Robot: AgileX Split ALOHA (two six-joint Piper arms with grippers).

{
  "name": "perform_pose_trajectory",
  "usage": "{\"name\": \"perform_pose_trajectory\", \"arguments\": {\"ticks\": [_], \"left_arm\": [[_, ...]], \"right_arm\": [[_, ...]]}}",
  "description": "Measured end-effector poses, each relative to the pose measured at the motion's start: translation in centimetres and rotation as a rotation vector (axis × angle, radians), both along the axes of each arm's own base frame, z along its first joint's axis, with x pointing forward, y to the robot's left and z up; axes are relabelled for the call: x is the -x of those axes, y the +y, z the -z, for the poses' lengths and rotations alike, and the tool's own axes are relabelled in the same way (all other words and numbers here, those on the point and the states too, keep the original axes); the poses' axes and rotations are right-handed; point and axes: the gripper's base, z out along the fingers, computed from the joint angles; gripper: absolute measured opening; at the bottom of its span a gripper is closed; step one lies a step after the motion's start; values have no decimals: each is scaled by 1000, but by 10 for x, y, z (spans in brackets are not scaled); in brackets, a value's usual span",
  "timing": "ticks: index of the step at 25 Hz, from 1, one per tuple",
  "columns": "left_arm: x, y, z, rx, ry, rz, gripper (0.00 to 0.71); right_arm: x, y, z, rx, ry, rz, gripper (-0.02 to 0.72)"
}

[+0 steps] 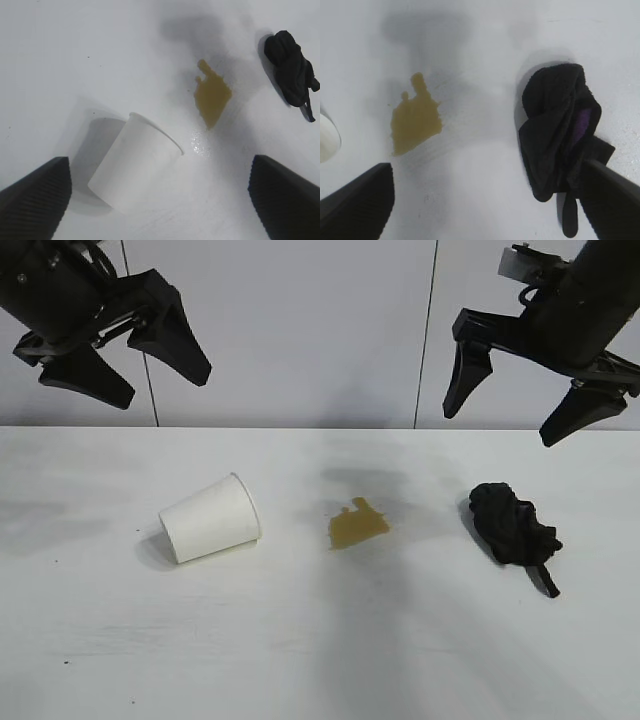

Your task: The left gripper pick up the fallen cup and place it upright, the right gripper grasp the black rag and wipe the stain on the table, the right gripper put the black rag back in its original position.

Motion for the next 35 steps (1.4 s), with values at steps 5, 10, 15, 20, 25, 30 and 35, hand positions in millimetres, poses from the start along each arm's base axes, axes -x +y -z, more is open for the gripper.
{"name": "perform_pose_trajectory", "arguments": {"ticks": [5,10,15,20,25,30,35], "left_arm": [[0,0,0,0,0,0,694],[0,0,0,-1,-3,-3,694],[-4,1,-1,-6,-38,-29,694],[-7,3,-2,-11,-72,-53,694],[-5,2,-1,-8,-49,-36,694],[5,0,0,-194,-98,264,694],[14,-29,3,-357,-236,519,694]], "right_arm": [[0,0,0,0,0,0,694],[0,0,0,0,2,0,694],[1,0,0,0,6,-2,694],[1,0,0,0,8,-2,694],[1,0,0,0,10,-3,694],[1,0,0,0,11,-3,694],[2,0,1,0,20,-5,694]]}}
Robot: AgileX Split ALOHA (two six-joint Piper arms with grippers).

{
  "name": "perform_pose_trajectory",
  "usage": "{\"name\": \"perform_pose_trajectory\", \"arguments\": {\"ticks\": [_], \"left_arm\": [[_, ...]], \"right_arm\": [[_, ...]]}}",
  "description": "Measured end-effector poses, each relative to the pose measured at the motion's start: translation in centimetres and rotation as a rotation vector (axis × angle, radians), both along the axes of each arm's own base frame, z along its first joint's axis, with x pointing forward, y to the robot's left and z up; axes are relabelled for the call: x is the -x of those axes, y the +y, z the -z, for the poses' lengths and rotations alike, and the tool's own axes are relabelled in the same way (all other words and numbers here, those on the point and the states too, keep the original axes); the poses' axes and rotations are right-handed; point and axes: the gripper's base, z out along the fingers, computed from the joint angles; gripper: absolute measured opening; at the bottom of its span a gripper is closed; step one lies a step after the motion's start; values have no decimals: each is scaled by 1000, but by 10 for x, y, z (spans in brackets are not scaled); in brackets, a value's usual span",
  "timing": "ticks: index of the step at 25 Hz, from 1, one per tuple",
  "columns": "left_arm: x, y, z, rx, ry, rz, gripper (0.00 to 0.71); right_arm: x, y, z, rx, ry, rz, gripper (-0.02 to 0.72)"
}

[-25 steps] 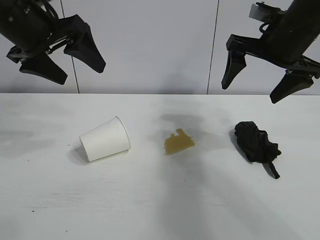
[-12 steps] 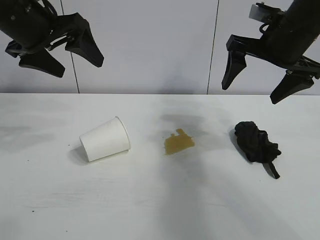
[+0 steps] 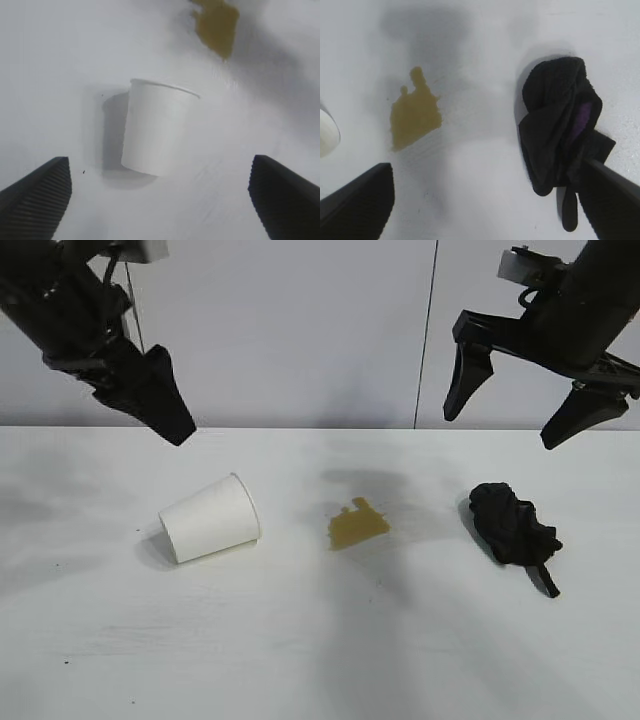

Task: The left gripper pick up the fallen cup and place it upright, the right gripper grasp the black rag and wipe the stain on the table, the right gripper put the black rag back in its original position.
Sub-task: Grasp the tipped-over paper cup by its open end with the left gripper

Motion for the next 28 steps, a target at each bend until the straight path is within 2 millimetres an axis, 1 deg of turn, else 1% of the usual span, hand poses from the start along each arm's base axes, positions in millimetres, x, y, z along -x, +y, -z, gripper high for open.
{"name": "perform_pose_trajectory", "arguments": {"ticks": [3,5,8,11,14,18,21,23,25,28], "left_arm": [[-2,-14,5,-32,-69,39,694],[-4,-18,12,-61,-82,61,694],[-6,-24,28,-90,-54,84,694],[-11,-25,49,-106,-18,81,694],[-16,-27,65,-115,-4,74,694],[-24,-36,77,-112,5,79,694],[-26,-48,84,-110,10,99,694],[-26,-53,93,-115,27,108,694],[-26,-55,104,-126,49,114,694],[-26,-55,114,-136,68,115,694]], "right_arm": [[1,0,0,0,7,-2,694],[1,0,0,0,9,-2,694],[1,0,0,0,13,-3,694],[2,0,1,0,17,-4,694],[2,1,1,-5,23,-4,694],[2,1,1,-9,24,-3,694],[2,1,1,-10,24,-2,694],[2,1,1,-10,24,-2,694],[2,1,1,-10,24,-2,694],[2,1,1,-10,24,-2,694]]}}
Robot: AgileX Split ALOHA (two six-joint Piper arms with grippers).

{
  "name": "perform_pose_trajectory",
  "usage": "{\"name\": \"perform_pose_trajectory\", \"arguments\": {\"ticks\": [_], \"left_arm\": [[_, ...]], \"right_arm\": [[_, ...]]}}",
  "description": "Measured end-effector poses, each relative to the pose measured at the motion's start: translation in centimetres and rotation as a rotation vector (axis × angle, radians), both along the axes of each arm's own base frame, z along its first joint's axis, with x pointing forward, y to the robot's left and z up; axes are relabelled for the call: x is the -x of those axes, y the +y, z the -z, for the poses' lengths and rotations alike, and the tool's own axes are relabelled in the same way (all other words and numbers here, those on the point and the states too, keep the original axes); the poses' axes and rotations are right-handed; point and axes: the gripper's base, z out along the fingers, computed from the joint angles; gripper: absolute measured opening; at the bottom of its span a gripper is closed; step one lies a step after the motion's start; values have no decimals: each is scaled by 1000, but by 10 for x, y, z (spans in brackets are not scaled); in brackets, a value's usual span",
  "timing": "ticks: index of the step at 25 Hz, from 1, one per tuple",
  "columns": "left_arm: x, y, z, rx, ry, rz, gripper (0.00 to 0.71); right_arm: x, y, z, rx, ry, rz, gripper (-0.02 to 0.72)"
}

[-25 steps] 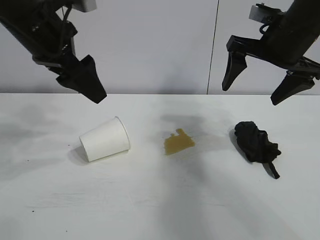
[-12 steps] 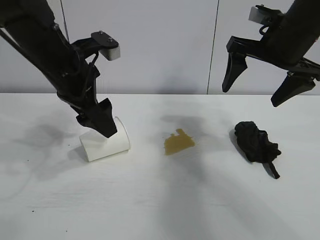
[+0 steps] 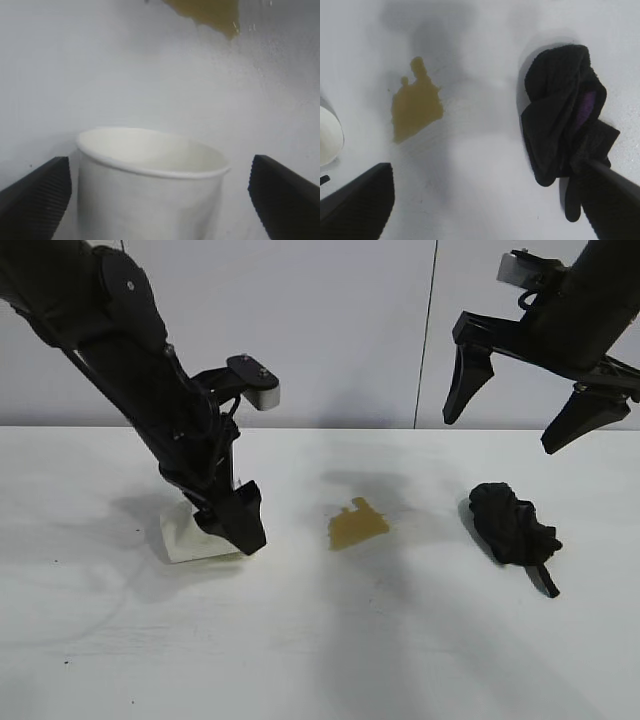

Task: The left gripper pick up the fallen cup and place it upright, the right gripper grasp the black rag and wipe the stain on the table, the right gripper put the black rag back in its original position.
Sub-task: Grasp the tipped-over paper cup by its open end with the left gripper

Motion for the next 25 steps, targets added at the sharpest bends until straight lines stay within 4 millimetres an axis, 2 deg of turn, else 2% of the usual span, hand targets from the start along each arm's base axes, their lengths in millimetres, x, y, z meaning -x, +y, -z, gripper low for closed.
{"name": "perform_pose_trajectory", "arguments": {"ticks": [7,12,20,25], "left_arm": [[-1,1,11,-31,6,22,690],[-4,2,10,-35,-31,23,613],[-5,0,9,-35,-69,90,597],[-4,-3,9,-15,-86,140,529]], "right_arm": [[0,0,0,0,0,0,694],[0,0,0,0,-3,1,694],[0,0,0,-1,-3,1,694],[0,0,0,-1,-3,1,694]]}}
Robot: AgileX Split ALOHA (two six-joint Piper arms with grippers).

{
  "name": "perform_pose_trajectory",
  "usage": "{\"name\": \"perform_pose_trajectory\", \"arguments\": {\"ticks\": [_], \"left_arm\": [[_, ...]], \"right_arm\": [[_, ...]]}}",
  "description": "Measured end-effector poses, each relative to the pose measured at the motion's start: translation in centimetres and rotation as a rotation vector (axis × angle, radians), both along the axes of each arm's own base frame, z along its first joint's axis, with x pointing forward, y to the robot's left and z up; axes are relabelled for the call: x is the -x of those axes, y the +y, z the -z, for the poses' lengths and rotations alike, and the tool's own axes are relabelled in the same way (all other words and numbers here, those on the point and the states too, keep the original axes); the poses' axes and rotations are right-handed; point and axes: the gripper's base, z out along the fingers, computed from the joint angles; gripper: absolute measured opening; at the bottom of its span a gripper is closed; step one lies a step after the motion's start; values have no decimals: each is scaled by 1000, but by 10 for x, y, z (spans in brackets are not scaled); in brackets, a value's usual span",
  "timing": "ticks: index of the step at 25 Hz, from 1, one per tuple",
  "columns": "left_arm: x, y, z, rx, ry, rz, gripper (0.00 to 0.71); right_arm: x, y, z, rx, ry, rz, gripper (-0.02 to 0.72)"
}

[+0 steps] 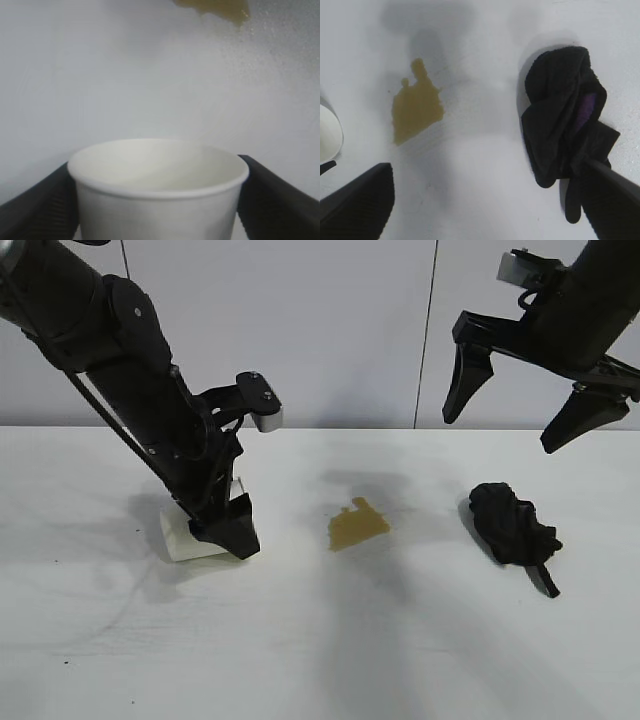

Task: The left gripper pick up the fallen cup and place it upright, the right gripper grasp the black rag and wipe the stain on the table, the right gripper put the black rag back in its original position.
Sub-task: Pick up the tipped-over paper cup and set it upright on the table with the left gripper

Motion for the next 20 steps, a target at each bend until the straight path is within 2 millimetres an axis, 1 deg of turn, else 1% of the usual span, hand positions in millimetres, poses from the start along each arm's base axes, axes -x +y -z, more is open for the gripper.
{"name": "perform_pose_trajectory", "arguments": {"ticks": [9,12,17,20], "left_arm": [[0,-1,-1,7,-7,13,510],[2,-3,-3,28,-7,52,510],[3,-12,-18,150,-25,95,501],[2,-12,-25,239,-16,101,486]], "right_arm": [[0,0,0,0,0,0,694],[0,0,0,0,0,0,694],[0,0,0,0,-1,-1,694],[0,0,0,1,-1,-1,694]]}}
